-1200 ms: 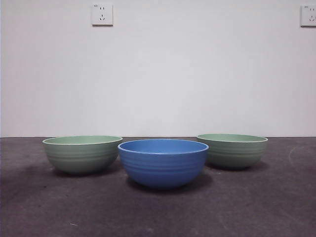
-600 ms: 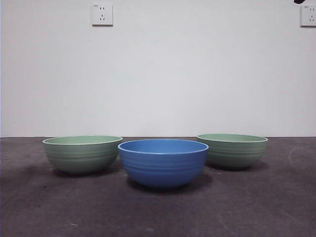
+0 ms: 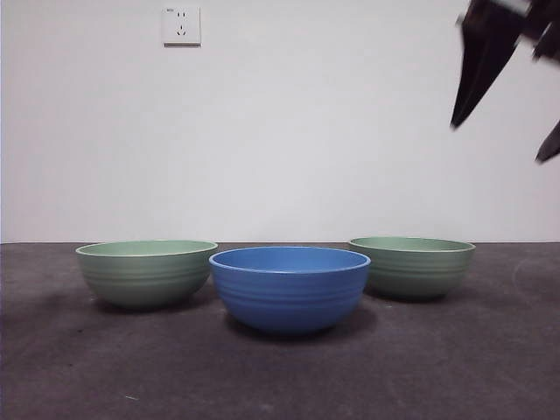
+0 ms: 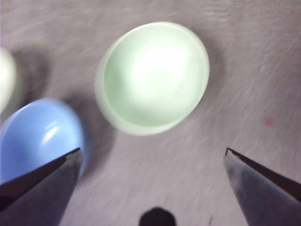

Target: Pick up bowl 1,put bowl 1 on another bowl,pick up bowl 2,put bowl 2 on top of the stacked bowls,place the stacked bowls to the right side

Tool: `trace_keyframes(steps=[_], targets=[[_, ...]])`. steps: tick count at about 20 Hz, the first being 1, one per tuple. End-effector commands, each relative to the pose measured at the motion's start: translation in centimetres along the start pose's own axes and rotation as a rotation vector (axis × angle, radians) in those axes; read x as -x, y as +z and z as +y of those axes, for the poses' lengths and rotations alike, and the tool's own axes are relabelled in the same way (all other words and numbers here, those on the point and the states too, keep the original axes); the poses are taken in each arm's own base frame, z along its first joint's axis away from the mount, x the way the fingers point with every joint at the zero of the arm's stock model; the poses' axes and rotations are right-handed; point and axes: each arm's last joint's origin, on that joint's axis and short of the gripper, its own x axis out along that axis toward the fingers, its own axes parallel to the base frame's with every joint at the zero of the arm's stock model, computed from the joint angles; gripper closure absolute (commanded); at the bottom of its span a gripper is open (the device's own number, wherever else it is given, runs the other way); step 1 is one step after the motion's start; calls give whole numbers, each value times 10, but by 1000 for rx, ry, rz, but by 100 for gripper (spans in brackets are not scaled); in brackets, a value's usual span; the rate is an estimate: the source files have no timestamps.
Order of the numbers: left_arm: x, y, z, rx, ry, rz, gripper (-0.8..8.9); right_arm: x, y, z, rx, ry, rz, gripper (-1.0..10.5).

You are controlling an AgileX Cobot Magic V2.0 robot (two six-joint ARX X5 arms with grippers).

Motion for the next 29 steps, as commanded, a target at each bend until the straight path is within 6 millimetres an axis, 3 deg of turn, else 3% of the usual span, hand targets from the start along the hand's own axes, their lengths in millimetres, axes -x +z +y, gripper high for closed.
trace_keyframes(steps=[1,5,9,13,15,17,22,26,29], targets=[[1,0,-1,-5,-3,-1,337,-27,5,-7,-29,-29,29,442],[1,0,-1,-5,-3,-1,337,-72,7,-18,-50,-66,82,444],[1,0,-1,-5,-2,-1,337,-102,6,-25,-91,-71,98,455],[1,-1,-1,-1,-3,5,338,-118,6,-29,-120,-70,82,669],[1,-1,-1,0,-3,7,337,-123,6,-30,-121,-71,86,768],[1,-1,-1,2,-3,10,338,-127,5,-31,-122,-73,87,781],[1,-1,-1,3,-3,11,338,-128,7,-32,-114,-109,58,958],[1,-1,-1,2,-3,11,338,-125,9,-31,-112,-107,48,958],[1,-1,-1,2,-1,11,338,-109,17,-26,-102,-96,-6,958]])
